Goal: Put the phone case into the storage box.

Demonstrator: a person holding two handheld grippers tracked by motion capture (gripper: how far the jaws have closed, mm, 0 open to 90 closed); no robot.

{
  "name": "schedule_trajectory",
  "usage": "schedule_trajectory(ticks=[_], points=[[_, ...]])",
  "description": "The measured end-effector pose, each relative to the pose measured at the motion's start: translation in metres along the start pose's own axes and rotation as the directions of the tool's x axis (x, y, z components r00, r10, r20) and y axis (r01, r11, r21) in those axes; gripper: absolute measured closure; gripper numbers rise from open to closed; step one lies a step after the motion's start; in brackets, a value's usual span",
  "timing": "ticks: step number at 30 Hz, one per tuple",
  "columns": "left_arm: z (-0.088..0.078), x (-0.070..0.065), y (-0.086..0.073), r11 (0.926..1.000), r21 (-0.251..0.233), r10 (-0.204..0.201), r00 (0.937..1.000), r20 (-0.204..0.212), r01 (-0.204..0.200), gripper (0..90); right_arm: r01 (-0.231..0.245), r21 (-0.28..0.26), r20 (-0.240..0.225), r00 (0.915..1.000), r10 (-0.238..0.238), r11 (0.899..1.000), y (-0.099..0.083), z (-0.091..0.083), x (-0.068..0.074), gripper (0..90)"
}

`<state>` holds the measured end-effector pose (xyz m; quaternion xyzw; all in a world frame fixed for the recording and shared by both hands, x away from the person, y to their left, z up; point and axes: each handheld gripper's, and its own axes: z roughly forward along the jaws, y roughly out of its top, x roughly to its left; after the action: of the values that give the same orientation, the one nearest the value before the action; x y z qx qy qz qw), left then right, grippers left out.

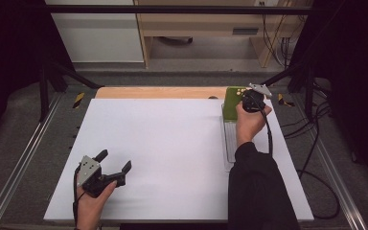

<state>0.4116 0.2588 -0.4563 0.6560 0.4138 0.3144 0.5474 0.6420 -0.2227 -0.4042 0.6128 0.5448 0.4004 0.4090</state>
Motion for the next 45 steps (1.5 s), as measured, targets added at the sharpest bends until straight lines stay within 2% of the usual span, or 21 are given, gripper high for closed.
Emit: schedule_trajectory(ticks=[13,45], points=[[-0.0001,-0.0002,0.0001,1.0000,-0.001,0.000,1.0000,0.000,0.000,1.9,0.011,0.004,0.002,0.9999,-0.011,1.000,-0.0002,-0.0001,-0.0018,86.6],[-0.0004,-0.0005,0.0004,1.0000,0.000,0.004,1.0000,0.004,-0.004,2.0,0.028,0.014,-0.066,0.9975,-0.027,1.000,-0.0011,0.0010,-0.0011,80.6]])
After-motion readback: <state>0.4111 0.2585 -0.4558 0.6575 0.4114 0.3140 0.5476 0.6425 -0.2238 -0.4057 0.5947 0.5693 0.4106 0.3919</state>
